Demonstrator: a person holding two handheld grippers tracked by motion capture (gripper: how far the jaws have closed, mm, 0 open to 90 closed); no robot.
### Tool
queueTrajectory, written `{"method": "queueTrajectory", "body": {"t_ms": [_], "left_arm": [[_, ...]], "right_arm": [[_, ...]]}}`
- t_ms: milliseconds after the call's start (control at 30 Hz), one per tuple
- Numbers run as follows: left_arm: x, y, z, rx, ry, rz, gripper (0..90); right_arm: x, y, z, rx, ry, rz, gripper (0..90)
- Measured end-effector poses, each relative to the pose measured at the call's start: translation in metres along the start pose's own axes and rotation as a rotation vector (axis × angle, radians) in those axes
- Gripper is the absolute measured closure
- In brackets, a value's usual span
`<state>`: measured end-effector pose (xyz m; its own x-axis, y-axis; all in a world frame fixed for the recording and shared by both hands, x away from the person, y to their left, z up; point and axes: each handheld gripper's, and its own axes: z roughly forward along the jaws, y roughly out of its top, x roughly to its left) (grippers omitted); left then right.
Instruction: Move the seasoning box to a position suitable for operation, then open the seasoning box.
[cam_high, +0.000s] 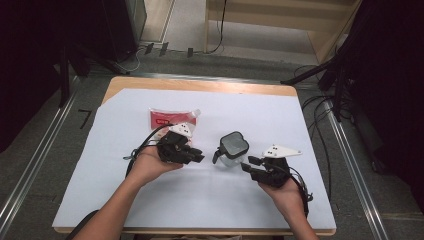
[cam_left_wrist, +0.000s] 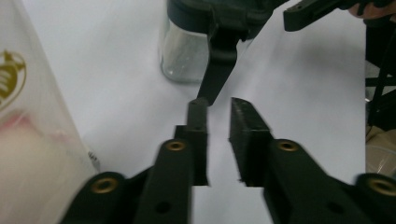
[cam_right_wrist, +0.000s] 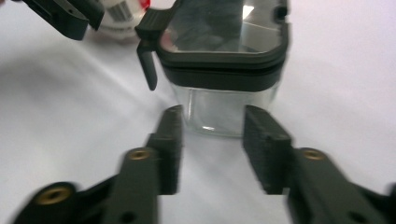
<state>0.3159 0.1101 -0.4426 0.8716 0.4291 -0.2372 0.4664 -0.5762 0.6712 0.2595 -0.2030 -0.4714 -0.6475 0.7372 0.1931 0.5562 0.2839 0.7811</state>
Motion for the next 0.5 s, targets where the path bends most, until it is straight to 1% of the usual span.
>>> {"method": "queueTrajectory", "body": {"t_ms": [33,67,100,133,167,200,233,267,300,333,367,400,500], "left_arm": [[0.0,0.001,0.001,0.004,0.004,0.007,85.3],[0.0,0.003,0.004,0.001,0.003,0.001,87.3],[0.0,0.004,0.005,0.008,0.007,0.007,90.0],[0.001,0.006,0.008,0.013,-0.003,0.009,90.0],[0.001,0.007,0.01,0.033,-0.003,0.017,90.0],[0.001,0.006,0.013,0.027,-0.005,0.022,90.0],[0.001,0.006,0.015,0.041,-0.008,0.025,90.0],[0.001,0.006,0.017,0.054,-0.006,0.019,90.0],[0.001,0.006,0.018,0.062,-0.007,0.023,90.0],[0.001,0.006,0.02,0.058,-0.005,0.016,90.0],[0.001,0.008,0.021,0.065,-0.003,0.022,90.0],[0.001,0.008,0.022,0.059,-0.007,0.016,90.0],[0.0,0.009,0.026,0.053,-0.008,0.024,90.0]], "right_arm": [[-0.002,0.0,-0.002,-0.002,-0.002,0.017,71.2],[-0.004,0.0,-0.002,-0.004,-0.001,0.023,73.9],[-0.006,0.0,-0.003,0.0,0.001,0.033,79.6],[-0.007,0.001,-0.003,0.001,0.004,0.035,82.4],[-0.008,0.001,-0.003,0.007,0.009,0.045,87.0],[-0.009,0.002,-0.003,0.016,0.013,0.049,90.0],[-0.01,0.002,-0.002,0.024,0.012,0.051,90.0],[-0.011,0.003,-0.002,0.031,0.014,0.063,90.0],[-0.011,0.003,-0.001,0.024,0.014,0.062,90.0],[-0.012,0.004,-0.001,0.018,0.009,0.053,90.0],[-0.011,0.005,-0.002,0.012,0.002,0.051,90.0],[-0.012,0.006,-0.002,0.004,0.0,0.049,90.0],[-0.012,0.008,-0.001,-0.015,-0.002,0.056,90.0]]}}
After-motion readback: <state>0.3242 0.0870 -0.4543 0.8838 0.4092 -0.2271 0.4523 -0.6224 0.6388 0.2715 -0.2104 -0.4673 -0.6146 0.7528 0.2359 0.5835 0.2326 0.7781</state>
